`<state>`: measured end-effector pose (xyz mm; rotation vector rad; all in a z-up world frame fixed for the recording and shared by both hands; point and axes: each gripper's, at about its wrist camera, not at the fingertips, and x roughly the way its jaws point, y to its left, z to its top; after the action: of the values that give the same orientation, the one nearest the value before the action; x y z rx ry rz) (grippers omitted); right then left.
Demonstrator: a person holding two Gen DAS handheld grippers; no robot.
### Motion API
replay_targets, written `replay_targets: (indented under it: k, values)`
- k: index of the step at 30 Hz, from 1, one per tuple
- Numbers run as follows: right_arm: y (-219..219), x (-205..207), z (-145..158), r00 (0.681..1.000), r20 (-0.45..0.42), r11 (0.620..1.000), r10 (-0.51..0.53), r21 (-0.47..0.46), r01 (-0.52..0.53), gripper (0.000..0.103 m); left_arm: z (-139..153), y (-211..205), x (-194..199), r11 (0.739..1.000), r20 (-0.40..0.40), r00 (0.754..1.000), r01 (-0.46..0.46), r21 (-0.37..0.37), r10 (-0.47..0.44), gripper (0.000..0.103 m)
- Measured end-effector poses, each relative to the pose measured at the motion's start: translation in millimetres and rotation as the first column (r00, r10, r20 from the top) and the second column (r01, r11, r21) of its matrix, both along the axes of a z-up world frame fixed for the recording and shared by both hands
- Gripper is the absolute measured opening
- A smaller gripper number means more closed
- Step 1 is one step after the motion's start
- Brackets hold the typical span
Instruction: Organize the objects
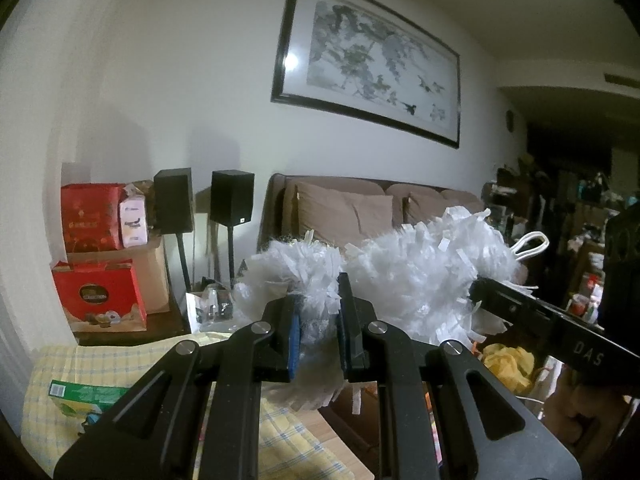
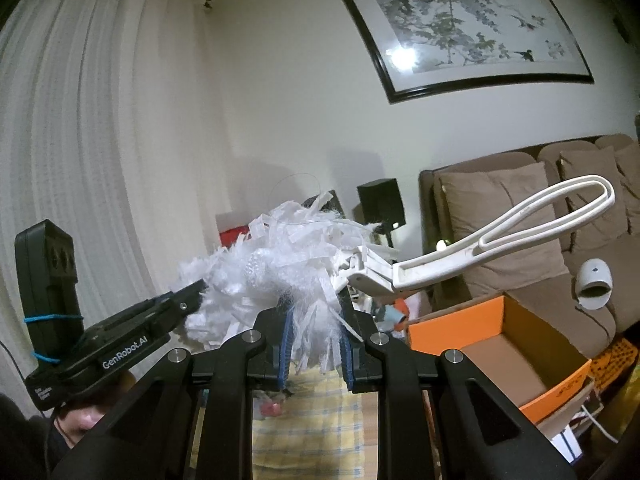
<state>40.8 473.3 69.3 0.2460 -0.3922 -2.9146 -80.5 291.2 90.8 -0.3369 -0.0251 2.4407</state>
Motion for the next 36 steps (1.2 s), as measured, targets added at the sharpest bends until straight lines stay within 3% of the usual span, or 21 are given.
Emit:
replay_targets:
  k: [36]
  values:
    - [38,11,-2,0.995,0.003,0.994,-0.103,-0.03,0.103,0.019,3,56,8,0.997,-0.005,0.998,0.07,-0.026,-0.07,0.014]
